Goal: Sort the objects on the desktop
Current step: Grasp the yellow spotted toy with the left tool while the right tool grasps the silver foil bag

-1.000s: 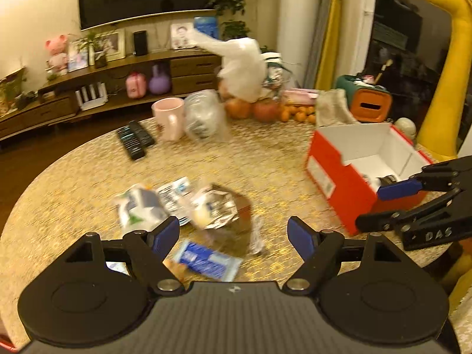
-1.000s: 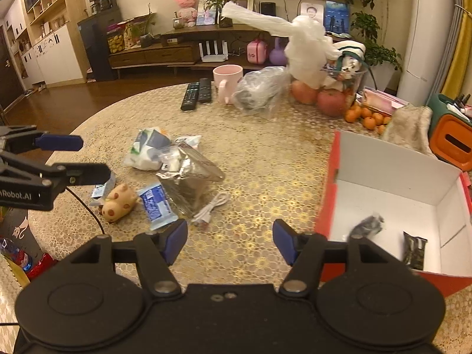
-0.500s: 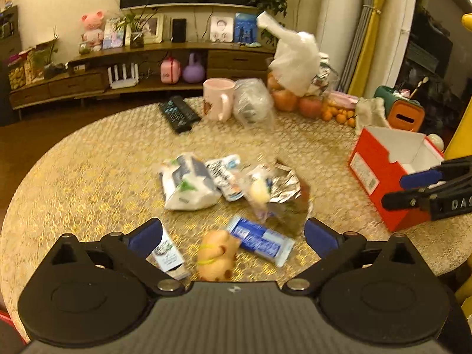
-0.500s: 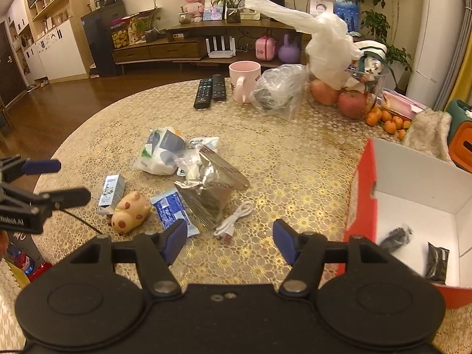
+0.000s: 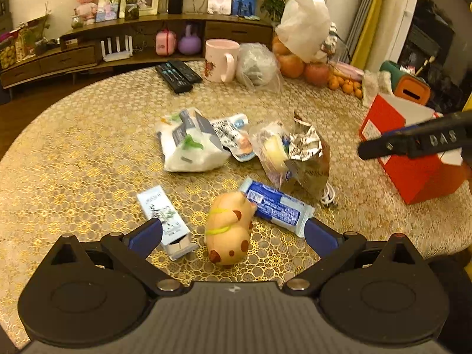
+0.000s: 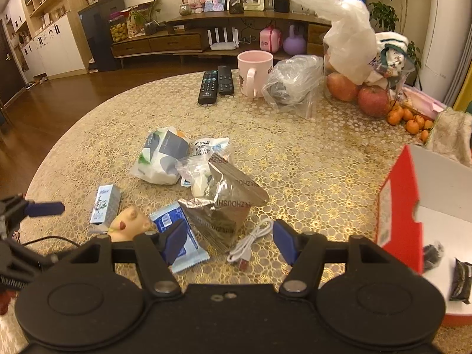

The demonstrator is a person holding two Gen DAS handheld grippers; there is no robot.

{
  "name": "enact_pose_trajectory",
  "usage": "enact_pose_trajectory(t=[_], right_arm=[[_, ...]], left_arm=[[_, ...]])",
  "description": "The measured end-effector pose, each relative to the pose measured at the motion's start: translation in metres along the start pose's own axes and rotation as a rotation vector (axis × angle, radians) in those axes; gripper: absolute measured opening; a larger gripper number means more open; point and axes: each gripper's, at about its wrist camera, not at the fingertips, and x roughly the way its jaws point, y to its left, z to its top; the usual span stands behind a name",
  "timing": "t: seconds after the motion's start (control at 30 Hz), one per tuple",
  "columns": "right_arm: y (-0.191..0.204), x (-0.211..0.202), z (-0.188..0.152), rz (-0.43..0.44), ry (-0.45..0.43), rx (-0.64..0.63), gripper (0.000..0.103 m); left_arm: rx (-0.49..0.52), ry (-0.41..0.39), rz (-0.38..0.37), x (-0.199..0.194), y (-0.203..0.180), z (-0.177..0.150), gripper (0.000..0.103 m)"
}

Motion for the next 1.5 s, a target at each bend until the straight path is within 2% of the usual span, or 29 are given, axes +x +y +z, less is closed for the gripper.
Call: enact_pose_trajectory(t=[0.23,0.33,0.47,0.8,0.9,1.13,1.2,1.3,1.43,1.5], right_arm=[[0.0,0.03,0.014,0.007,0.01,0.034,0.064],[-0.003,0.044,0.018,0.009,0.02,0.064,0.071],[-0.008,0.059,0.023,0.015,0.037,0.101,0.073],[-0.021,0.091,0.019,0.024,0.084,0.198,0.075],[-0.022,0.097,0.016,0.037,0.098,0.213,0.075],[-0.02,0.102,0.011,0.033,0.113,0.207,0.072],[-0.02,0.103,0.011,0.039,0.118,0.212,0.066],[-0.02,0.102,0.009,0.044,0.118,0.212,0.063],[-0.02,0.1,0.009,0.05,0.115,0.21,0.052],[-0.019,0.098,0.008,0.047,0.114,0.207,0.05]], left_arm=[[0.03,0.013,0.012,0.024,0.0,0.003,0.103],[0.058,0.009,0.004,0.031,-0.003,0.005,0.103],[0.1,0.01,0.015,0.043,-0.007,0.008,0.103],[0.115,0.022,0.001,0.067,-0.006,0.008,0.102],[0.113,0.03,0.0,0.072,-0.006,0.007,0.095],[0.125,0.038,0.019,0.079,-0.007,0.002,0.07],[0.12,0.045,0.024,0.081,-0.006,0.001,0.064],[0.109,0.056,0.027,0.083,-0.006,0.0,0.05],[0.111,0.061,0.038,0.084,-0.008,0.0,0.048],[0.115,0.063,0.043,0.084,-0.009,0.0,0.047]])
